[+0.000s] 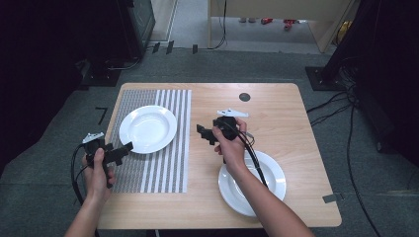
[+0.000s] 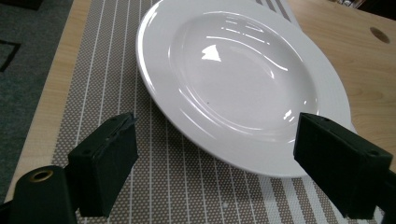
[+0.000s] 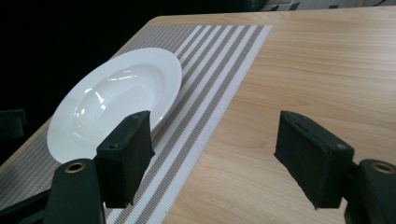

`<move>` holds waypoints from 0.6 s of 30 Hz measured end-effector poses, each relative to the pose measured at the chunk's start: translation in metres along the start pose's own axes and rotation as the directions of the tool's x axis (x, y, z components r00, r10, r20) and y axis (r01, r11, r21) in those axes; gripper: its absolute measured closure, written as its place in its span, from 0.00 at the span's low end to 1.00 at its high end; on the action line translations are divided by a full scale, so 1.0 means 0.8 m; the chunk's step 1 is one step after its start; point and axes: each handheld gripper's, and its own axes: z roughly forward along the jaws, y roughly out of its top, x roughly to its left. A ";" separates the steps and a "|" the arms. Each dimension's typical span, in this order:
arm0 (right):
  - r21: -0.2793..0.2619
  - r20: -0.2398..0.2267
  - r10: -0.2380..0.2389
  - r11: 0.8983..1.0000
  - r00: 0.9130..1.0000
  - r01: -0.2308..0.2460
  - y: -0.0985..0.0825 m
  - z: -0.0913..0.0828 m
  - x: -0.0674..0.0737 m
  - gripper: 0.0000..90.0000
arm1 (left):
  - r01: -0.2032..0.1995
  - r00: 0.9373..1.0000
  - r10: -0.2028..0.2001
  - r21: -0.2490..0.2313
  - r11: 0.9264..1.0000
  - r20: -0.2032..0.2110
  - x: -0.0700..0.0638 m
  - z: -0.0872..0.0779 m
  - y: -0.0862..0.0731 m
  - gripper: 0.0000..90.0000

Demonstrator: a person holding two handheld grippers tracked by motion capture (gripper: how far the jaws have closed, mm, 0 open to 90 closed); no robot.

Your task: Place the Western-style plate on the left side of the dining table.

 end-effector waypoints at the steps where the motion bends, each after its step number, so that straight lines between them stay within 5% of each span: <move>1: -0.001 0.003 -0.001 1.000 1.000 0.001 -0.001 -0.005 -0.002 0.31 | 0.000 1.000 0.000 -0.002 1.000 0.002 0.000 -0.002 -0.002 0.15; 18: -0.024 0.002 -0.033 0.999 0.999 0.033 -0.026 -0.082 -0.033 0.27 | -0.019 1.000 0.019 -0.016 1.000 0.006 0.001 -0.029 -0.031 0.15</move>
